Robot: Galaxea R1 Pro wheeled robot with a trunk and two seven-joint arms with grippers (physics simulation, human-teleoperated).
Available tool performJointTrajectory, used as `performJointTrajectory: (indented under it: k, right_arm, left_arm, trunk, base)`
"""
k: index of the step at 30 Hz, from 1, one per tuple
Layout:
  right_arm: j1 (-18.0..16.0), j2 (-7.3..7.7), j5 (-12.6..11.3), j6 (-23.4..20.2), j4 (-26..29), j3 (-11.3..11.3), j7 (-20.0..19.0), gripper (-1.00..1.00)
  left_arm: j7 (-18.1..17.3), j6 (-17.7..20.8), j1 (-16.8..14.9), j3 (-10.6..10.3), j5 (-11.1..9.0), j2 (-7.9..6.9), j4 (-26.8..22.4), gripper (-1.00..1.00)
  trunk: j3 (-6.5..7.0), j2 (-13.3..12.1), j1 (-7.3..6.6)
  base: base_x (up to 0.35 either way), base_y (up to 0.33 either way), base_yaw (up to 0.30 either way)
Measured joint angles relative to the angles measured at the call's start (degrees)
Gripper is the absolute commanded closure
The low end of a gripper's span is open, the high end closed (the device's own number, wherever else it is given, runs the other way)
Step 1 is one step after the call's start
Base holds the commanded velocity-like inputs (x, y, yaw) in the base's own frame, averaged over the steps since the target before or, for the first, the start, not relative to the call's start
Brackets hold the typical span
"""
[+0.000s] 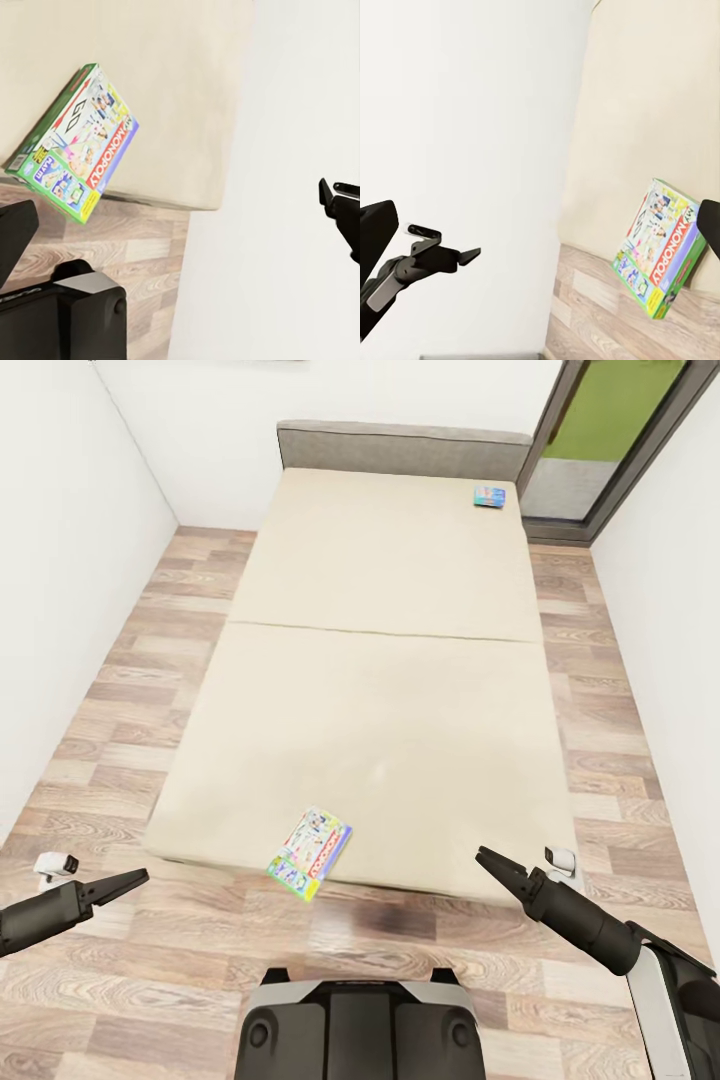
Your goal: Put all the toys in the child's room - the three board games (two on the bed and one on the table), the two jigsaw puzzles on the table, and the tennis ball on the table - inside the toy box on the table in the child's room.
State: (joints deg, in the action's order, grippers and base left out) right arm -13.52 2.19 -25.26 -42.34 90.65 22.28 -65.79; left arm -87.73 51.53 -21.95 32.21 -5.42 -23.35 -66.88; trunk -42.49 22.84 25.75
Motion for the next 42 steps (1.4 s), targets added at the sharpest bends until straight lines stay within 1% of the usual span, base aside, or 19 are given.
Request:
performJointTrajectory:
  k: [15, 42]
  right_arm:
    - [0.0, 0.0, 0.0, 0.0, 0.0, 0.0, 0.0, -1.0]
    - [0.0, -0.09, 0.1, 0.1, 0.0, -0.1, 0.4, -1.0]
  left_arm:
    - [0.0, 0.1, 0.0, -0.2, 0.0, 0.34, 0.0, -1.0]
    - [0.1, -0.1, 0.0, -0.5, 0.0, 0.43, 0.0, -1.0]
  trunk:
    - [1.41, 0.0, 0.0]
    - [3.96, 0.0, 0.0]
  base:
    - [0.0, 0.0, 0.066]
    - [0.0, 0.0, -0.002]
